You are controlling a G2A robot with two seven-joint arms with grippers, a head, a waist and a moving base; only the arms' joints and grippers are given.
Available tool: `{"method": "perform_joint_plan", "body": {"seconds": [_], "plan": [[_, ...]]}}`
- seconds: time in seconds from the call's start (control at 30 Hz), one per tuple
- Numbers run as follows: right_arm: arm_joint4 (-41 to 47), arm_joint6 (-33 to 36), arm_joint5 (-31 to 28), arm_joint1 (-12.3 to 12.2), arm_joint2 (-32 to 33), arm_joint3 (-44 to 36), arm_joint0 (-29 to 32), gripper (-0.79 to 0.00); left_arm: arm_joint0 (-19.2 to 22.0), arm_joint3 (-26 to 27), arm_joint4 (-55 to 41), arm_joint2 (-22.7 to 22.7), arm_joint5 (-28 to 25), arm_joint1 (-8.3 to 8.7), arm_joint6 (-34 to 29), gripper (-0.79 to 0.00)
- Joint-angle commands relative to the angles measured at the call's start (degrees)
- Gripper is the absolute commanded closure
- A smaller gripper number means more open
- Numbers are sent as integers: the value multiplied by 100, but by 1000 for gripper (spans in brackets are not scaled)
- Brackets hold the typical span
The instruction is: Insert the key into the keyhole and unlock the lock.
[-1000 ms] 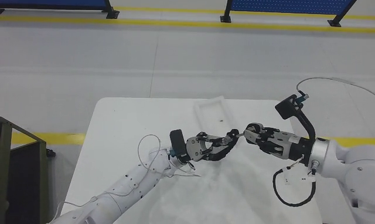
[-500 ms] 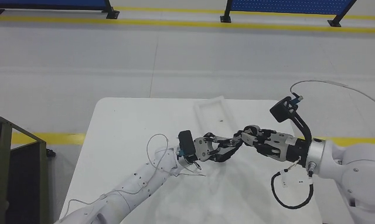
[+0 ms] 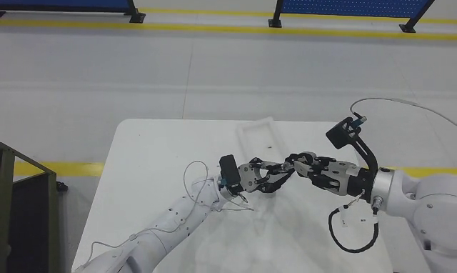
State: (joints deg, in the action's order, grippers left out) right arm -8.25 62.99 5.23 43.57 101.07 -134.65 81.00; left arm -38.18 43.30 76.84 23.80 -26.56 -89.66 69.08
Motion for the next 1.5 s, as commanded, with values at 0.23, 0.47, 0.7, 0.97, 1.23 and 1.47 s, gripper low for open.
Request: {"method": "perform_joint_plan", "body": {"seconds": [0.23, 0.47, 0.7, 0.97, 1.23, 1.47], "plan": [[-195, -15, 142, -16, -110, 0, -58, 0, 17, -199, 161, 86, -77, -125, 72, 0], [-384, 16, 275, -32, -169, 0, -132, 0, 10, -294, 280, 165, -101, -188, 129, 0], [-458, 36, 339, -42, -234, 0, -182, 0, -11, -382, 353, 260, -135, -232, 149, 0], [-528, 112, 321, -57, -338, 0, -256, 0, -23, -436, 451, 353, -173, -276, 129, 0], [-450, 129, 349, -64, -324, 0, -310, 0, -31, -529, 526, 462, -139, -310, 93, 0], [-827, 440, 136, -116, -166, 0, -446, 0, -34, -564, 632, 547, -106, -323, 70, 0]]}}
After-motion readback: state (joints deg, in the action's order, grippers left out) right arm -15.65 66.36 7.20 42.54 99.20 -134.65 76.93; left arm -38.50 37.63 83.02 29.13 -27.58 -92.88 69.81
